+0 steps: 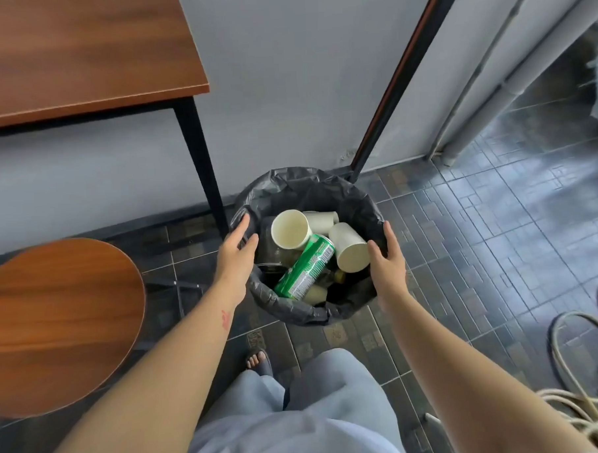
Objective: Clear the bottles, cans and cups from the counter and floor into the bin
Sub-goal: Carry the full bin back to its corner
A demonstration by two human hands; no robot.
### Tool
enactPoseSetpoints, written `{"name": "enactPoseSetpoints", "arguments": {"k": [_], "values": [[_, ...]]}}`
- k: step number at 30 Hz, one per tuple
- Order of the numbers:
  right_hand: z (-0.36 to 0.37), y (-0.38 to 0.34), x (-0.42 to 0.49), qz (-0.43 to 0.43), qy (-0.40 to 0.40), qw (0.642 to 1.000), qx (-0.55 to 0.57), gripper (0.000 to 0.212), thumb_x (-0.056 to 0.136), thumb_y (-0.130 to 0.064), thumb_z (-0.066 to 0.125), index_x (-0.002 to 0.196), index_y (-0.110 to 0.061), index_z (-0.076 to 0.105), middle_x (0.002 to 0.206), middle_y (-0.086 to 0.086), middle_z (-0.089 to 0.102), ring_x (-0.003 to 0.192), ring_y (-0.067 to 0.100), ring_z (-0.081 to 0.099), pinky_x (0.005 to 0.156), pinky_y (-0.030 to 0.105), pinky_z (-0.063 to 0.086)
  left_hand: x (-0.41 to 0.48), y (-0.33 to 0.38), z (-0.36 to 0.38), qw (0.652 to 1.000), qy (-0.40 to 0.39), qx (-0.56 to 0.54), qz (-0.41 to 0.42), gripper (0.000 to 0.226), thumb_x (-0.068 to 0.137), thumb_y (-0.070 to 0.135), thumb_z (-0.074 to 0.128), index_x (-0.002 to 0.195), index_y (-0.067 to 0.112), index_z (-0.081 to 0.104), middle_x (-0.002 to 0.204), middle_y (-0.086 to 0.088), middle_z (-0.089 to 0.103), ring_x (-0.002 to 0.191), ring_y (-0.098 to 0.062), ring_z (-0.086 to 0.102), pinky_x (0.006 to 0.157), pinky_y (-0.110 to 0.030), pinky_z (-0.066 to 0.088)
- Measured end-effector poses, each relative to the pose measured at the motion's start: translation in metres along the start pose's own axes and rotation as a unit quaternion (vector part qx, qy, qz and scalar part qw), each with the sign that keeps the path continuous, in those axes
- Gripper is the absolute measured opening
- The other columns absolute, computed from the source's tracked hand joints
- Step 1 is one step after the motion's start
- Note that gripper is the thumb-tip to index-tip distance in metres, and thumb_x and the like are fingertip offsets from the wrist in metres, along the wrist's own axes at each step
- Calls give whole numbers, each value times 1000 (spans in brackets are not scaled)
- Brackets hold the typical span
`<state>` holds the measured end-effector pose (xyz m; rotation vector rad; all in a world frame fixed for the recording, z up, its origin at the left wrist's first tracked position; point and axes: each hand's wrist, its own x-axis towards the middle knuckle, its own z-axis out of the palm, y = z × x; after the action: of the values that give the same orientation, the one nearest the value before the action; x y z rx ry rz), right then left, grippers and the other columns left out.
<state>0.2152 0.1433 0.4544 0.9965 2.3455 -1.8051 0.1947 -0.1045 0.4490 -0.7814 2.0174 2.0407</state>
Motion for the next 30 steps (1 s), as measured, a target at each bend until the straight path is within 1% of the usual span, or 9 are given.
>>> {"name": "enactPoseSetpoints", "arguments": {"k": [3, 6, 8, 10, 13, 19, 21, 26, 30], "values": [[9, -18, 44, 1, -11, 1000, 13, 52, 96, -30, 53, 143, -48, 37, 147, -6, 44, 127, 17, 46, 103, 36, 40, 28, 15, 17, 1000, 12, -8, -4, 45, 96, 23, 58, 137, 41, 50, 150, 5, 39, 119, -1, 36, 94, -23, 31], [24, -36, 96, -1, -33, 999, 10, 51, 96, -30, 53, 143, -46, 38, 147, -6, 43, 121, 12, 45, 94, 30, 38, 61, 30, 37, 999, 32, -22, -20, 45, 96, 25, 58, 137, 43, 49, 152, 5, 36, 132, -10, 35, 95, -26, 31], [34, -48, 128, -2, -68, 998, -1, 51, 96, -29, 53, 142, -46, 39, 148, -7, 43, 126, 14, 44, 98, 32, 39, 77, 35, 48, 997, 62, -36, -32, 45, 96, 27, 58, 137, 43, 49, 152, 5, 36, 134, -13, 36, 98, -28, 31], [42, -58, 164, -3, -101, 995, -21, 50, 97, -28, 53, 142, -45, 40, 148, -8, 42, 130, 17, 42, 104, 36, 39, 93, 39, 60, 993, 98, -54, -43, 44, 95, 28, 60, 136, 43, 51, 151, 6, 38, 129, -8, 38, 99, -27, 31], [51, -79, 214, -14, -158, 986, -52, 50, 96, -28, 54, 141, -47, 41, 146, -12, 42, 126, 12, 42, 99, 30, 37, 114, 47, 87, 982, 152, -98, -55, 43, 94, 27, 62, 134, 41, 54, 147, 9, 41, 116, 0, 40, 98, -24, 31], [78, -123, 303, -30, -257, 958, -128, 50, 95, -28, 55, 137, -51, 42, 138, -18, 46, 120, 6, 44, 97, 28, 36, 148, 53, 138, 947, 266, -167, -69, 43, 95, 26, 61, 136, 35, 54, 144, 11, 45, 118, 2, 42, 105, -24, 30], [87, -126, 324, -36, -268, 951, -150, 50, 95, -28, 55, 137, -51, 42, 136, -16, 49, 118, 7, 47, 94, 28, 37, 157, 48, 150, 939, 287, -170, -84, 42, 95, 28, 60, 136, 37, 53, 143, 12, 44, 118, 1, 41, 102, -25, 29], [118, -115, 369, -36, -303, 933, -190, 50, 96, -26, 53, 139, -49, 41, 139, -12, 51, 121, 13, 49, 100, 32, 39, 195, 26, 166, 919, 328, -178, -128, 42, 94, 35, 59, 135, 42, 52, 151, 7, 38, 136, -15, 36, 114, -42, 25], [142, -77, 403, -23, -300, 933, -198, 49, 97, -27, 53, 139, -49, 41, 143, -12, 46, 115, 8, 45, 92, 28, 35, 232, -8, 178, 907, 347, -185, -150, 39, 95, 35, 58, 133, 41, 55, 142, 13, 45, 129, -11, 42, 108, -36, 28]]}}
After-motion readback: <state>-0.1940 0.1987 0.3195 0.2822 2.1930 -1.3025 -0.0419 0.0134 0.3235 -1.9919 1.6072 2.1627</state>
